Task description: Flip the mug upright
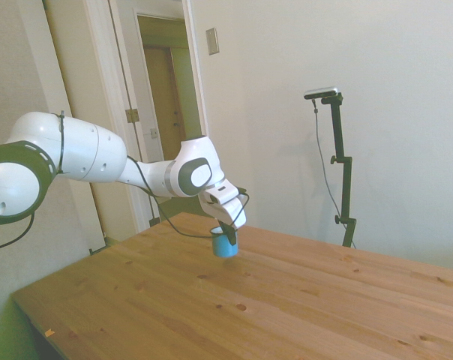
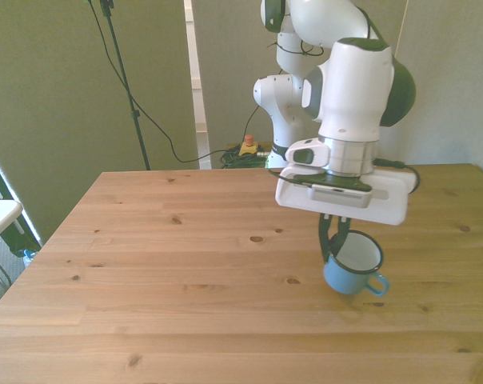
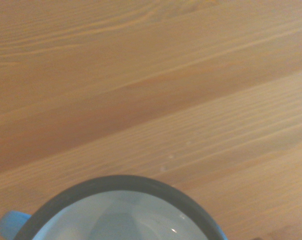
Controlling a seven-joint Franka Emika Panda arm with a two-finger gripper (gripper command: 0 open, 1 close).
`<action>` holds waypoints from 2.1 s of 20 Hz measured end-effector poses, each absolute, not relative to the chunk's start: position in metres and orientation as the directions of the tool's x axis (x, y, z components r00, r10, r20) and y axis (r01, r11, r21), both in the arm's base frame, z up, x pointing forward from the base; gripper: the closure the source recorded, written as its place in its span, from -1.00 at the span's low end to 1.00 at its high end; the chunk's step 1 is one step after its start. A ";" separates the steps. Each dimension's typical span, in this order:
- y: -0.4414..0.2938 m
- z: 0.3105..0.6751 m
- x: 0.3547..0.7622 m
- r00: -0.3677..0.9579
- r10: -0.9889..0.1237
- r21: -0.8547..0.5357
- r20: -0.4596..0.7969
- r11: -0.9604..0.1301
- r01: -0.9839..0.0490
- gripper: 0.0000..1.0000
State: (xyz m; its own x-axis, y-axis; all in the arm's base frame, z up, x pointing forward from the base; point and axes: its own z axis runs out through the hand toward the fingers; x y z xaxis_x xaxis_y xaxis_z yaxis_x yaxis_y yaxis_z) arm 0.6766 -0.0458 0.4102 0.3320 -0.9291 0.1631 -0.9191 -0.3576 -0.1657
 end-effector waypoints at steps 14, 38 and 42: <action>-0.056 0.395 0.665 0.150 -0.982 -0.196 0.114 -0.170 -0.966 1.00; -0.043 0.384 0.661 0.121 -0.985 -0.182 0.124 -0.142 -0.973 -1.00; -0.051 0.399 0.658 0.110 -0.986 -0.202 0.128 -0.135 -0.970 -1.00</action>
